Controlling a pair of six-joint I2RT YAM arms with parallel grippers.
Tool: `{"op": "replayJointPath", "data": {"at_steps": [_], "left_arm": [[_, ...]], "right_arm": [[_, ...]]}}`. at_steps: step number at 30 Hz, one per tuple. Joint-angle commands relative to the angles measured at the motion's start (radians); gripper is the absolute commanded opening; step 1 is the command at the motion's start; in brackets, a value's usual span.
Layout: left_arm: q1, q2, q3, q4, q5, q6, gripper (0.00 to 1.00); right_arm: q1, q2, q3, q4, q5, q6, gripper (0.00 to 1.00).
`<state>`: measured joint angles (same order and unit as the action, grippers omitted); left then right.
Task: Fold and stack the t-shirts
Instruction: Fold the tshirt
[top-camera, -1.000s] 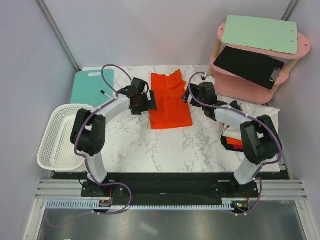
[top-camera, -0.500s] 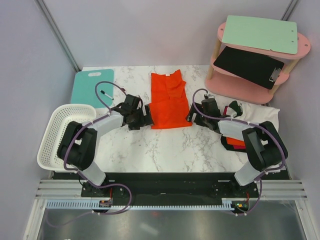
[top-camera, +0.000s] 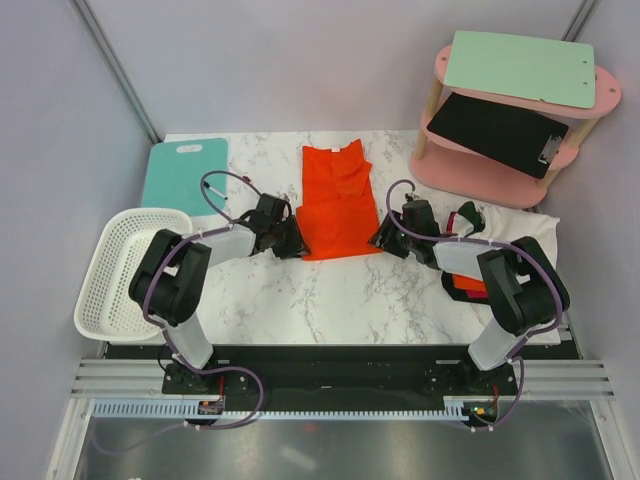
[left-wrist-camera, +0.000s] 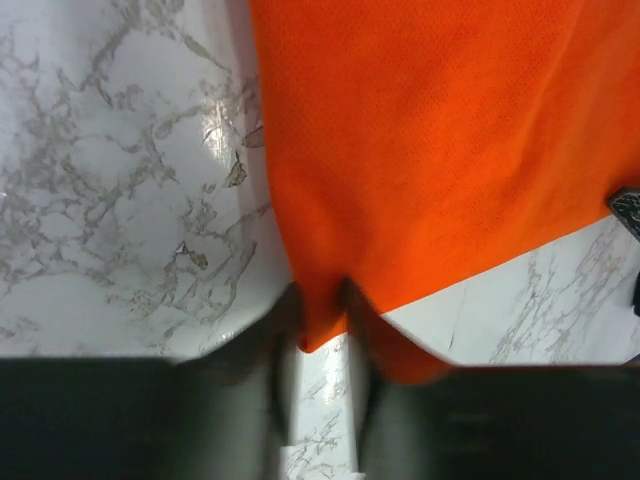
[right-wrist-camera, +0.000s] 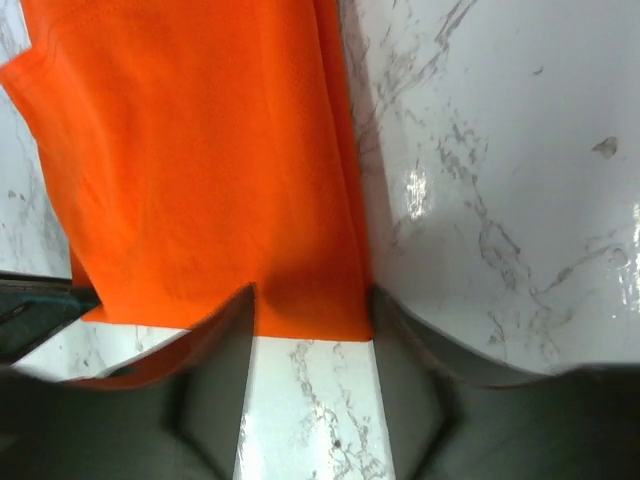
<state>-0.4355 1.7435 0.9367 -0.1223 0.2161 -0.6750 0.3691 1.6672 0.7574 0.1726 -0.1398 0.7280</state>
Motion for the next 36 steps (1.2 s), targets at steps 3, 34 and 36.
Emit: {"op": "replayJointPath", "data": {"at_steps": [3, 34, 36], "left_arm": [[-0.008, 0.019, 0.004, 0.039, 0.032, -0.012, 0.02], [-0.069, -0.259, 0.278, -0.405, 0.0, 0.063, 0.02], [-0.059, -0.231, 0.342, -0.418, -0.014, 0.077, 0.02]], "right_arm": [[0.01, 0.011, -0.059, 0.054, -0.118, 0.063, 0.13], [0.116, -0.466, 0.077, -0.317, 0.091, -0.144, 0.0], [0.111, -0.411, 0.146, -0.315, 0.12, -0.162, 0.0]]}}
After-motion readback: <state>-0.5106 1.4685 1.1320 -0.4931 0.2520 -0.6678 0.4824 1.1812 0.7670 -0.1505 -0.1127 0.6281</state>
